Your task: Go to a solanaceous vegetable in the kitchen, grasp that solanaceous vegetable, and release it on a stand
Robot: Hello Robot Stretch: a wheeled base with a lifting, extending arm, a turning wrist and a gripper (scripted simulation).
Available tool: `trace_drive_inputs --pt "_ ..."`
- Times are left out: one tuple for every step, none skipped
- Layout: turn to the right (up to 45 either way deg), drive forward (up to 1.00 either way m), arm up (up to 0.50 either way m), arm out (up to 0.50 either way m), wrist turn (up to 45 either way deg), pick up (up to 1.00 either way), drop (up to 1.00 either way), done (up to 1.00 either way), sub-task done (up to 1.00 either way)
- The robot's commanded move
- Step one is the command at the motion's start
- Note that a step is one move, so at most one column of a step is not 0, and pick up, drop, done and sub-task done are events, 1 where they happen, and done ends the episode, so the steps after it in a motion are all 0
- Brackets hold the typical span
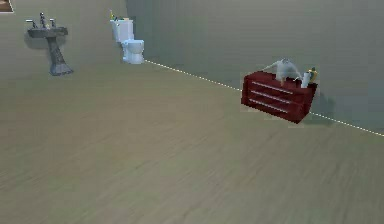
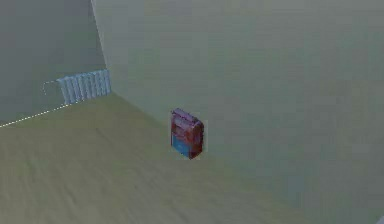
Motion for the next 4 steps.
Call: trace_drive_inputs --pt "0.0 0.45 0.00 0.00 0.0 0.00 0.00 0.00 0.00" --pt "-42.0 0.00 0.00 0.00 0.0 0.00 0.00 0.00 0.00" --pt "0.0 1.00 0.00 0.00 0.0 0.00 0.00 0.00 0.00" --pt "0.0 1.00 0.00 0.00 0.0 0.00 0.00 0.00 0.00"
